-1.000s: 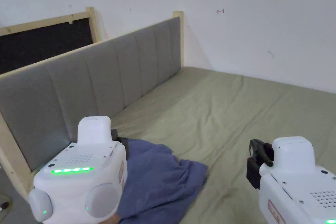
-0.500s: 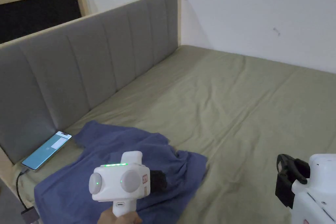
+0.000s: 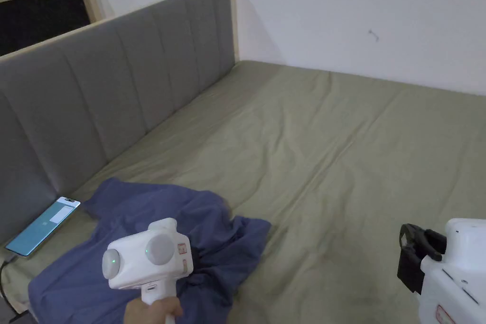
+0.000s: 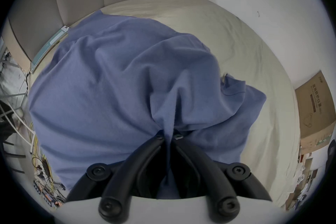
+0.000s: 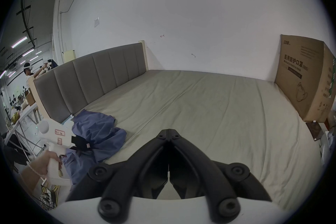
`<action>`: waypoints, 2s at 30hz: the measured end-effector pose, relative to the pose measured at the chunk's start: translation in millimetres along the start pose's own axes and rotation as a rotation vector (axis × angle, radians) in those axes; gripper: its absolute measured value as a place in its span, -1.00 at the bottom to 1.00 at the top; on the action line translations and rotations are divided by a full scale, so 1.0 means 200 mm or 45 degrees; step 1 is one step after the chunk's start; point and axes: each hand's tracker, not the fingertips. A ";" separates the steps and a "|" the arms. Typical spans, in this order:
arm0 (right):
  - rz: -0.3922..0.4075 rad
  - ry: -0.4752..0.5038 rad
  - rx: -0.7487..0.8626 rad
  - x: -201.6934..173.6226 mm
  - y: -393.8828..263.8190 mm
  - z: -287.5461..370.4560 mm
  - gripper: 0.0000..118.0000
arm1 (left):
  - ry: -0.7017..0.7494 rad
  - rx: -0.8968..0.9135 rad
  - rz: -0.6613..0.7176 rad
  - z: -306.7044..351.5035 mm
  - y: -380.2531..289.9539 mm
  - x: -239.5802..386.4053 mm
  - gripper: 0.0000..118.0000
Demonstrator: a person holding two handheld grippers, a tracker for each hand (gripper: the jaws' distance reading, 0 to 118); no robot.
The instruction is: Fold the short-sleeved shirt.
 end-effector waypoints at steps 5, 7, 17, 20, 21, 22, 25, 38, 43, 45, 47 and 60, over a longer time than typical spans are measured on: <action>-0.072 -0.057 0.049 0.13 0.04 0.09 -1.00 | -0.146 0.049 -0.003 0.17 0.11 0.15 -0.97; -0.089 -0.100 0.076 0.19 0.06 0.14 -1.00 | -0.152 0.097 -0.102 0.24 0.17 0.28 -0.97; -0.210 -0.369 0.243 0.59 0.13 0.55 -1.00 | -0.729 0.184 -0.552 0.74 0.01 1.39 -0.97; -0.245 -0.481 0.287 0.71 0.13 0.71 -1.00 | -1.089 0.054 -0.607 0.87 -0.19 1.69 -0.97; -0.248 -0.513 0.303 0.76 0.12 0.77 -1.00 | -1.176 0.004 -0.582 0.90 -0.26 1.78 -0.97; -0.250 -0.552 0.309 0.80 0.11 0.81 -1.00 | -1.228 -0.010 -0.601 0.93 -0.33 1.86 -0.97; -0.288 -0.663 0.315 0.92 0.07 0.95 -1.00 | -1.239 -0.093 -0.878 0.94 -0.58 2.13 -0.97; -0.416 -0.744 0.090 1.10 -0.25 1.01 -1.00 | -0.885 -0.547 -0.982 0.32 -1.26 2.08 0.81; -0.403 -0.683 0.061 1.04 -0.26 0.93 -1.00 | -0.787 -0.267 -1.074 0.46 -1.07 1.93 -0.99; -0.400 -0.648 0.048 1.01 -0.27 0.90 -1.00 | -0.733 -0.229 -0.991 0.45 -1.01 1.81 -1.00; -0.388 -0.627 0.028 0.99 -0.28 0.86 -1.00 | -0.714 -0.289 -0.898 0.40 -0.93 1.69 -1.00; -0.354 -0.529 -0.102 0.96 -0.33 0.62 -1.00 | -0.270 -0.133 -0.449 -0.05 0.01 1.06 0.66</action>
